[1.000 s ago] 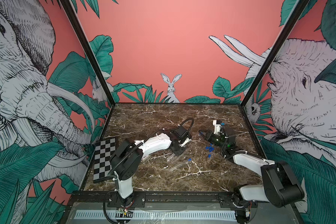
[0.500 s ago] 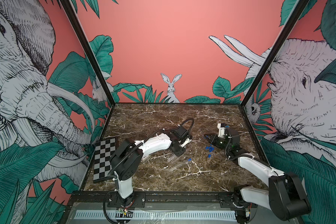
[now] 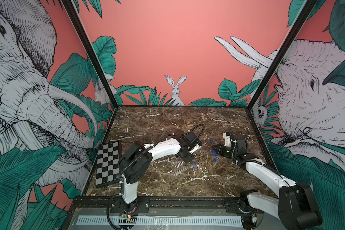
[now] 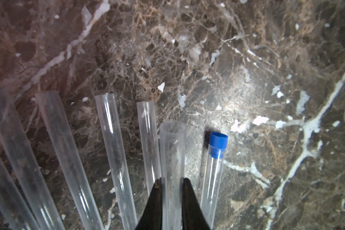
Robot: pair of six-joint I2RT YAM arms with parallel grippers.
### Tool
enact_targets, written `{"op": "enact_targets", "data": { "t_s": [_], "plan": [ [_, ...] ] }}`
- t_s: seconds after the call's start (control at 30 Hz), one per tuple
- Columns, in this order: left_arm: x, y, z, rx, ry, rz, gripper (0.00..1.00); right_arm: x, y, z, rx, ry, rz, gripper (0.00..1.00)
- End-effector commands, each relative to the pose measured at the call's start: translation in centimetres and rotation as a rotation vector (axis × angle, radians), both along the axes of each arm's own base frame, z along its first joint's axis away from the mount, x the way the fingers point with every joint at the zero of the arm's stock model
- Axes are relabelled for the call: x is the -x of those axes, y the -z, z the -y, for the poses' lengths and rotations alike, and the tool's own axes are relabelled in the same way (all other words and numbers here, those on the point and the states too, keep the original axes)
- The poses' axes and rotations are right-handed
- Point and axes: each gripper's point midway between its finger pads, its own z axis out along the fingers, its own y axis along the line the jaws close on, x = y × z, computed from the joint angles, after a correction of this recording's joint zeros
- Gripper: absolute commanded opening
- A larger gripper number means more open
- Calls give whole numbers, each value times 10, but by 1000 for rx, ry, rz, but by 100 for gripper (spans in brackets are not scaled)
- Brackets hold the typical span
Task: Remove stoppers from test tubes
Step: Place the test tube at the center of the board.
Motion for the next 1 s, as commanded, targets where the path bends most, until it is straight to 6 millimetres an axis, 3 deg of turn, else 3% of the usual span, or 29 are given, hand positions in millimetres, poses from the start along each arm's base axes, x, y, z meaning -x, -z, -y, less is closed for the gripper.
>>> {"op": "enact_targets", "data": {
  "t_s": [0.0, 0.43, 0.7, 0.97],
  "plan": [
    [2, -3, 6, -5, 11, -8, 0, -1, 2, 5, 45, -6, -4, 13],
    [4, 18, 3, -96, 42, 13, 3, 6, 8, 15, 90, 29, -30, 13],
    [4, 21, 2, -98, 41, 12, 13, 20, 27, 34, 171, 75, -108, 13],
    [5, 23, 2, -104, 49, 6, 24, 26, 29, 46, 220, 106, -129, 13]
  ]
}}
